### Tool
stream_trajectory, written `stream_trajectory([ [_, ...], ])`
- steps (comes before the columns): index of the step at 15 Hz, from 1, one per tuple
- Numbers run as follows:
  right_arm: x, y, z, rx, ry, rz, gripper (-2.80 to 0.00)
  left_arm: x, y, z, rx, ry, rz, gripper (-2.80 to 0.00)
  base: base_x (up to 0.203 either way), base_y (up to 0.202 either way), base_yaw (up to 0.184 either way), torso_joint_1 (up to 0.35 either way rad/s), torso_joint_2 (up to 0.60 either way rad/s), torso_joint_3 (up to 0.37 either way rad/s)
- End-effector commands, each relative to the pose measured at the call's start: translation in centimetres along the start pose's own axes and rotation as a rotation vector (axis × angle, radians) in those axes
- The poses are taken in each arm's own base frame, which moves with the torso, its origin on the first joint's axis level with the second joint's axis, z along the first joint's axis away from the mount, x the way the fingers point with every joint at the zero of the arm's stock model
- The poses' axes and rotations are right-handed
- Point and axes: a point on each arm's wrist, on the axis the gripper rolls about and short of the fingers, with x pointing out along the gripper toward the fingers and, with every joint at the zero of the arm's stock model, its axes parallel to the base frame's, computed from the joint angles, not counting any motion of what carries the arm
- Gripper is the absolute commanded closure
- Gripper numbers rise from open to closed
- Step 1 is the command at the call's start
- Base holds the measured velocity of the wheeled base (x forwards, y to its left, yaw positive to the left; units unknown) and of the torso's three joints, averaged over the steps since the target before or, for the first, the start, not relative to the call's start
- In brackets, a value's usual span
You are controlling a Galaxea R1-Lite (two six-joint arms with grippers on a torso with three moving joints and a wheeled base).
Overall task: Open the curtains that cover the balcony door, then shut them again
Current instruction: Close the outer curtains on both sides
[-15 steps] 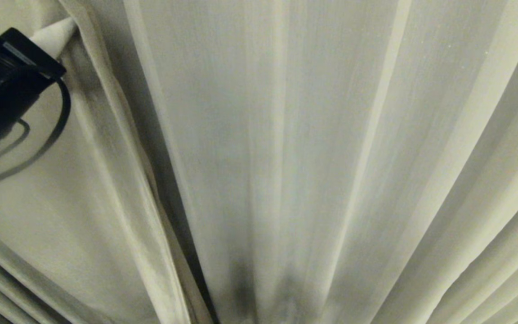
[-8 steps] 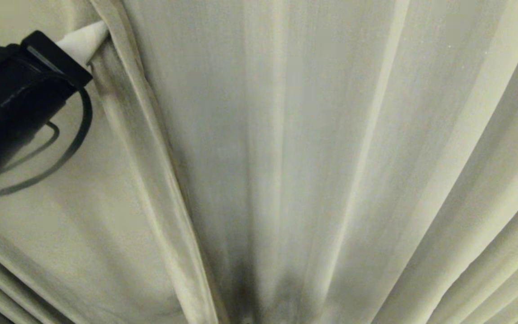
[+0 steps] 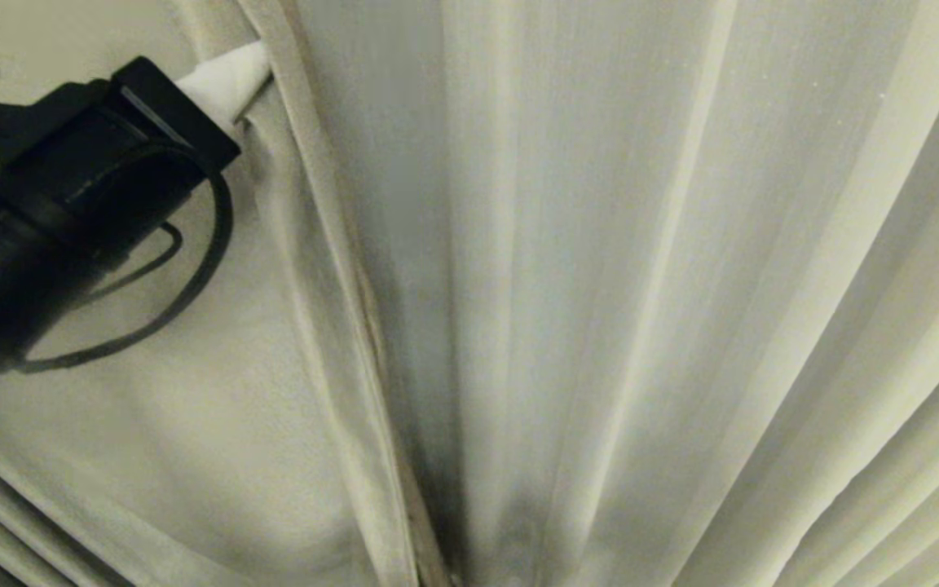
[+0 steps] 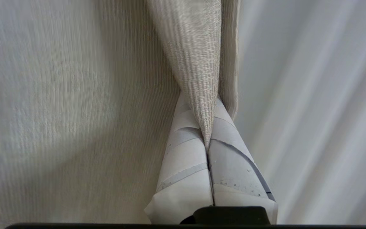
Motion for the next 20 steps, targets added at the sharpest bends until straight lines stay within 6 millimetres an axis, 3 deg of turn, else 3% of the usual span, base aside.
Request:
stream_trajectory([
  [1, 0.0, 0.0, 0.0, -0.002, 0.001, 0.002, 0.00, 0.6, -1.2, -1.3, -0.033, 0.039, -0.055, 0.00, 0.000, 0.000, 0.000, 0.000, 0.00, 0.000],
  [10, 0.0, 0.0, 0.0, -0.002, 0.001, 0.002, 0.00, 1.6, -4.7, -4.1, -0.078, 0.116, -0.182, 0.00, 0.000, 0.000, 0.000, 0.000, 0.00, 0.000],
  [17, 0.0, 0.0, 0.0, -0.002, 0.001, 0.002, 0.00, 0.3, -4.1, -3.8, -0.030, 0.101, -0.154, 0.00, 0.000, 0.000, 0.000, 0.000, 0.00, 0.000],
  [20, 0.0, 0.0, 0.0, -0.002, 0.001, 0.002, 0.00, -1.2, -2.7, -2.4, 0.030, 0.071, -0.090, 0.00, 0.000, 0.000, 0.000, 0.000, 0.00, 0.000],
])
